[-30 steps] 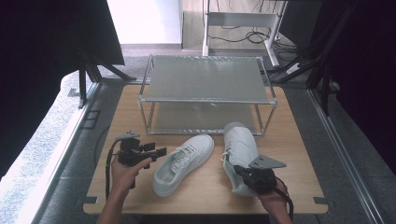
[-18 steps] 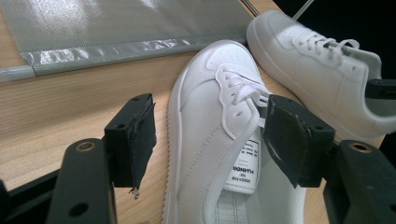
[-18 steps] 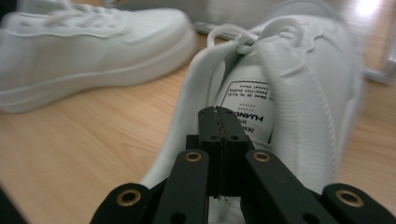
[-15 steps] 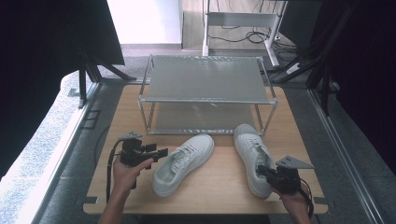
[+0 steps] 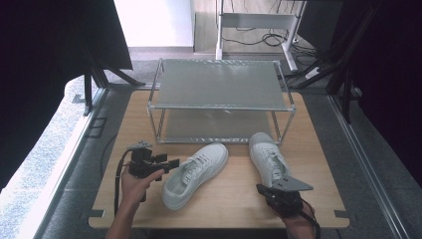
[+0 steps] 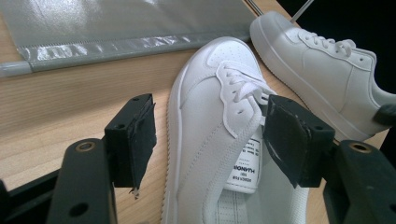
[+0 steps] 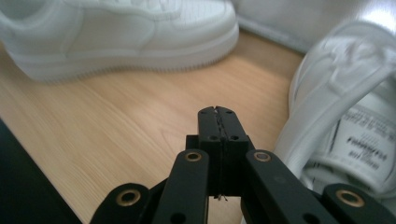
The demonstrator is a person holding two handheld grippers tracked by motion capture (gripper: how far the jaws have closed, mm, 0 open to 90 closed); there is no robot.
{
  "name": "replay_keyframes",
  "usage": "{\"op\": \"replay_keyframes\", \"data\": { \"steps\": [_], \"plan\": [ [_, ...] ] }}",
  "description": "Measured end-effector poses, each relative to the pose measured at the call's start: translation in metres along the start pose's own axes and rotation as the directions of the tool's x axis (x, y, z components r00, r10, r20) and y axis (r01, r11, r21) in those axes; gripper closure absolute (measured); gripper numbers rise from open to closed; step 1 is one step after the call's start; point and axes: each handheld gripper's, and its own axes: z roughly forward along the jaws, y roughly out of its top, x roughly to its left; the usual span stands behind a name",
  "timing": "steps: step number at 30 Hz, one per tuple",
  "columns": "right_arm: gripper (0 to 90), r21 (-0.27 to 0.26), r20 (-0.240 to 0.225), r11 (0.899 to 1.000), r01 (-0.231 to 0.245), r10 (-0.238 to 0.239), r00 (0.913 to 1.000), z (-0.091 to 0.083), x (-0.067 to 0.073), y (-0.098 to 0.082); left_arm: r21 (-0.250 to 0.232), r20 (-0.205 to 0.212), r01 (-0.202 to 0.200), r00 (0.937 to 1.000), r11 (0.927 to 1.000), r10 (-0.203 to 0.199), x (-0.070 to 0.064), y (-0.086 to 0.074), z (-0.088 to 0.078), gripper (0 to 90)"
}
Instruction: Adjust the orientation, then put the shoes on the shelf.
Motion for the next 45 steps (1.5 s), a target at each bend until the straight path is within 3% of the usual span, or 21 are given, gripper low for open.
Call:
{"op": "replay_keyframes", "data": {
  "steps": [2,4,6,8,22,26,31,33,34,35,36,40,45],
  "plan": [
    [89.5,0.038,0.030,0.999,0.009,-0.010,0.9995,0.002,0.001,-0.006,-0.002,0.002,0.001,1.0000,1.0000,-0.001,0.001,0.000,-0.001,34.0],
    [89.6,0.076,0.105,0.997,0.034,-0.042,0.9935,0.001,0.002,-0.013,-0.005,-0.002,0.004,1.0000,1.0000,-0.004,0.002,0.001,-0.002,34.0],
    [89.6,0.080,0.132,0.996,0.035,-0.045,0.9902,-0.002,0.001,-0.017,-0.008,-0.003,0.007,1.0000,0.9999,-0.007,0.003,0.001,-0.003,34.0],
    [89.6,0.072,0.108,0.997,0.014,-0.022,0.9939,-0.006,-0.001,-0.019,-0.012,-0.005,0.009,0.9999,0.9999,-0.009,0.003,0.001,-0.005,34.0],
    [89.6,0.079,0.078,0.994,-0.069,0.063,0.9950,-0.024,-0.030,-0.029,-0.049,-0.009,0.030,0.9995,0.9984,-0.031,0.011,0.003,-0.018,34.1],
    [86.6,0.084,0.054,0.995,-0.057,0.053,0.9972,-0.022,-0.028,-0.029,-0.057,-0.008,0.029,0.9995,0.9980,-0.030,0.010,0.004,-0.021,34.2],
    [76.8,-0.030,-0.034,0.996,-0.081,0.080,0.9962,-0.030,-0.027,-0.022,-0.073,-0.010,0.024,0.9996,0.9970,-0.025,0.008,0.005,-0.023,35.8],
    [72.3,-0.055,-0.030,0.996,-0.073,0.072,0.9970,-0.032,-0.028,-0.020,-0.079,-0.007,0.022,0.9997,0.9966,-0.023,0.007,0.006,-0.024,36.7],
    [67.2,-0.098,-0.015,0.993,-0.071,0.070,0.9975,-0.036,-0.030,-0.017,-0.097,-0.002,0.015,0.9999,0.9952,-0.015,0.004,0.007,-0.027,37.1],
    [67.2,-0.098,-0.015,0.993,-0.071,0.070,0.9975,-0.036,-0.030,-0.017,-0.097,-0.002,0.015,0.9999,0.9952,-0.015,0.004,0.007,-0.027,37.4],
    [61.5,-0.132,-0.008,0.988,-0.078,0.078,0.9969,-0.040,-0.035,-0.012,-0.110,0.005,0.006,1.0000,0.9939,-0.005,0.002,0.008,-0.030,37.9],
    [50.2,-0.177,0.028,0.982,-0.062,0.068,0.9973,-0.044,-0.047,0.006,-0.111,0.009,-0.017,0.9998,0.9937,0.018,-0.003,0.012,-0.033,38.4],
    [47.3,-0.208,0.064,0.975,-0.072,0.087,0.9942,-0.046,-0.071,0.026,-0.119,-0.014,-0.052,0.9986,0.9916,0.051,-0.006,0.018,-0.040,39.5]
  ]
}}
